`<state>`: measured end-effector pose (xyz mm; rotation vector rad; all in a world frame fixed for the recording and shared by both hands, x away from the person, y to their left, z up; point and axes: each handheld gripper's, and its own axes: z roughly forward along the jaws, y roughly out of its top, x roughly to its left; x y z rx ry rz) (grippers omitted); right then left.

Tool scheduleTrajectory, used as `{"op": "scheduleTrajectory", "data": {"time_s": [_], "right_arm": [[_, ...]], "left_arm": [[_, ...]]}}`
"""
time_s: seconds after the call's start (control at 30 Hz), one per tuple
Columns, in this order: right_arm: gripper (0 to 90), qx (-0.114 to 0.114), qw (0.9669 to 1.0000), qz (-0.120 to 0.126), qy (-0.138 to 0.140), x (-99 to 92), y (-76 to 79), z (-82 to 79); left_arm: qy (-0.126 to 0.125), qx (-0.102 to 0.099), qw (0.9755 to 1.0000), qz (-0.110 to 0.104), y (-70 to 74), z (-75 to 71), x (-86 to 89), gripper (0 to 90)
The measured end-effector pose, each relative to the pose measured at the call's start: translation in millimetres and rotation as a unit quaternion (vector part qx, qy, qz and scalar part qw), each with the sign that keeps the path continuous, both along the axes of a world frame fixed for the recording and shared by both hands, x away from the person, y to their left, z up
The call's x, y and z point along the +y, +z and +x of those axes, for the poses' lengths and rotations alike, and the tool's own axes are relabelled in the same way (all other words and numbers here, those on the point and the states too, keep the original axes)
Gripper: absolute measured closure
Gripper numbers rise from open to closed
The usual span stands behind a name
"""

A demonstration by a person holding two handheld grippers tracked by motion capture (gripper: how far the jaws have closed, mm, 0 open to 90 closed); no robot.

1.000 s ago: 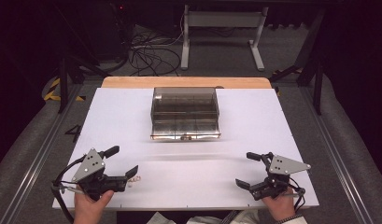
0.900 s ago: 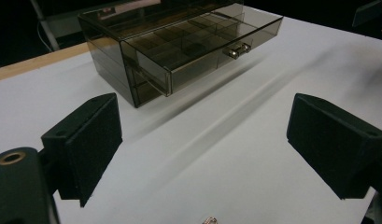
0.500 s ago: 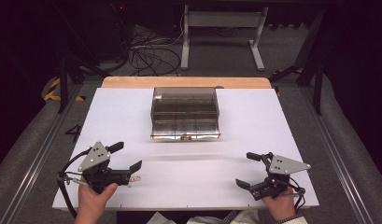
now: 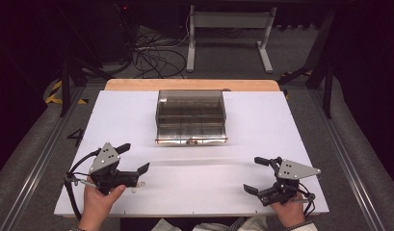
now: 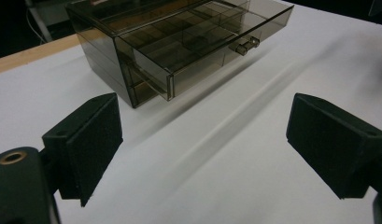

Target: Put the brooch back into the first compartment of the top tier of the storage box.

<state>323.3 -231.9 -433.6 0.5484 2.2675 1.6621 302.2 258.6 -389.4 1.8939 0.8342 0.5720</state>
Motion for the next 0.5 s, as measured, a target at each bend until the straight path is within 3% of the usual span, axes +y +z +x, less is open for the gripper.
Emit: {"op": "scheduleTrajectory", "data": {"time_s": [0.3,0.5], "right_arm": [[2.8,-0.001,1.0,-0.001,0.001,0.5,0.0,-0.2],[2.8,0.0,1.0,0.0,0.002,0.4,0.1,-0.3]], "left_arm": [[-0.004,0.016,0.9999,0.002,1.2,2.6,2.2,13.3],[-0.019,0.046,0.9987,0.013,0.5,4.9,1.5,14.5]]}}
